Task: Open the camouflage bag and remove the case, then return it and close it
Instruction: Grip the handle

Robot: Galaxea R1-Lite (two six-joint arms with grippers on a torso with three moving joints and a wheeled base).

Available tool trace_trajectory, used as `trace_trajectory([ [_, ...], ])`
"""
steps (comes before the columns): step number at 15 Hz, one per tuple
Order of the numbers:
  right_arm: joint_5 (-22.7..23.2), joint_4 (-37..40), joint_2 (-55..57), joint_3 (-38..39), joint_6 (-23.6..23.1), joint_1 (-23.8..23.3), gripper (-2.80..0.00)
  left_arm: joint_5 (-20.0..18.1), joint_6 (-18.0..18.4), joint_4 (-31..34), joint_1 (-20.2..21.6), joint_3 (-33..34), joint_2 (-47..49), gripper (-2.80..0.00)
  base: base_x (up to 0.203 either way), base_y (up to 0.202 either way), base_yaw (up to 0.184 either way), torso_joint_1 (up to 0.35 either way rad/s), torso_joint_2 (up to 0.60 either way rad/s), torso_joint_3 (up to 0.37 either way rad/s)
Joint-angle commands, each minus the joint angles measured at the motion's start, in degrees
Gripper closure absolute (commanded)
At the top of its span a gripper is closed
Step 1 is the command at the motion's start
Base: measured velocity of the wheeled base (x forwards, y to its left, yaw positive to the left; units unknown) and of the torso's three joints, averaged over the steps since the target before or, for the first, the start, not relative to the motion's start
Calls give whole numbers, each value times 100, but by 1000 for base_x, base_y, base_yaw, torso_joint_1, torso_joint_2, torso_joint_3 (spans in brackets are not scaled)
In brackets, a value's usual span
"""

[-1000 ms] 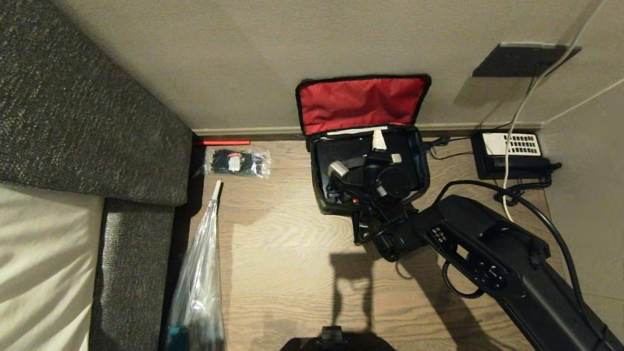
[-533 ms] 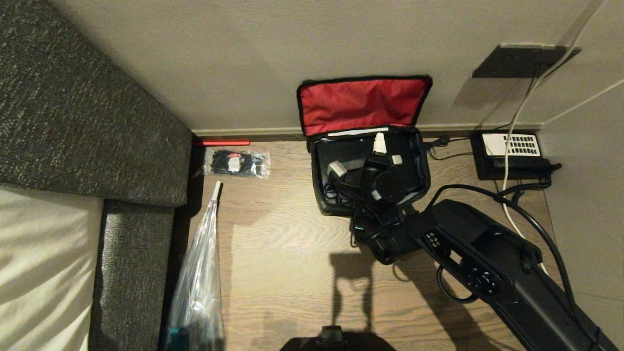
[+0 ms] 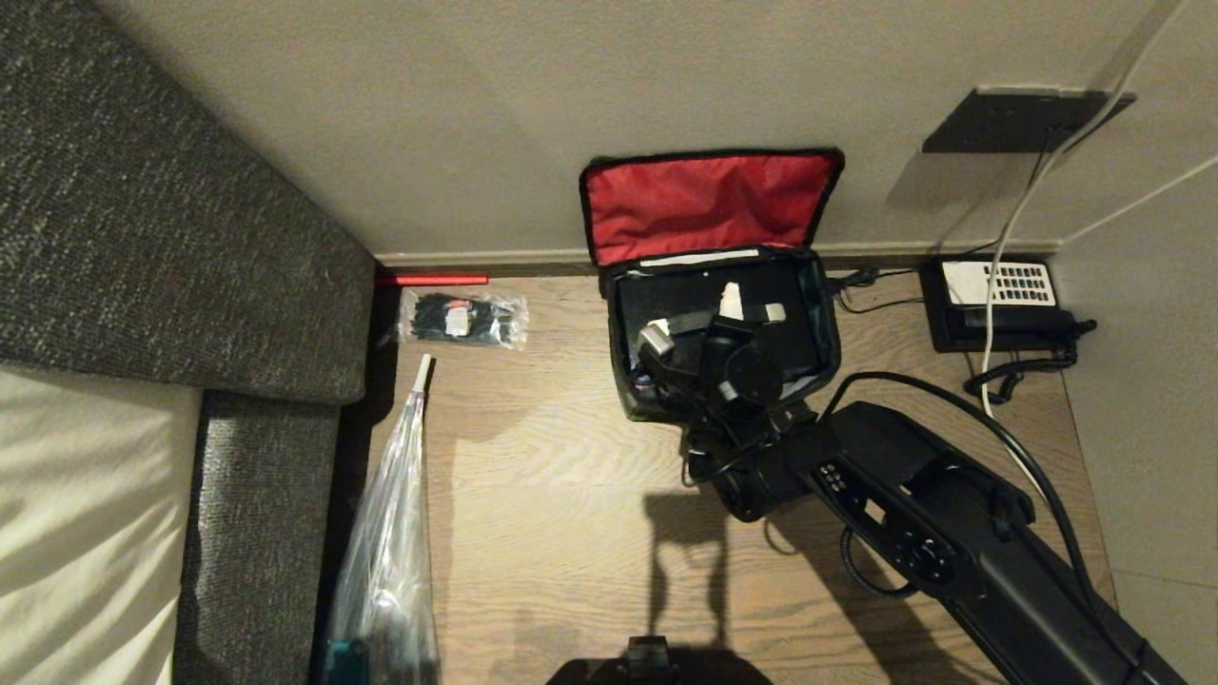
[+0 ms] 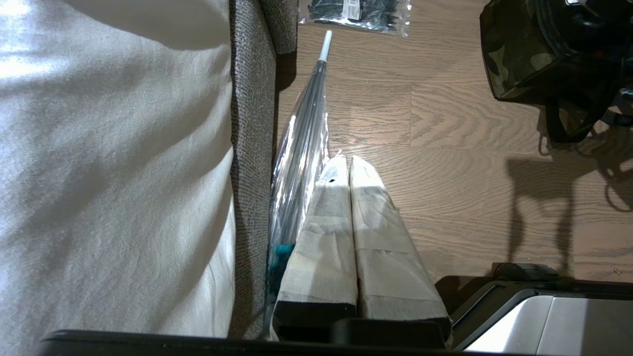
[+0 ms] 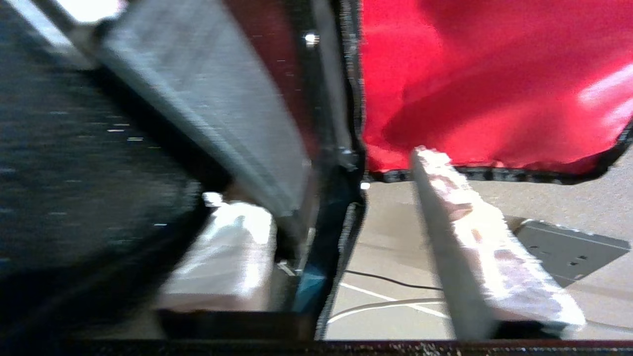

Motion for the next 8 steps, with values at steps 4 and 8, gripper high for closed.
trace_trajectory([
  [4,3,-88,105,-93,9,3,0,2,1,-2,8,18,-11,0,0,0,0,0,0,0],
  [8,-10,-98,140,-23,21,9,0,2,-3,-2,0,18,-17,0,0,0,0,0,0,0],
])
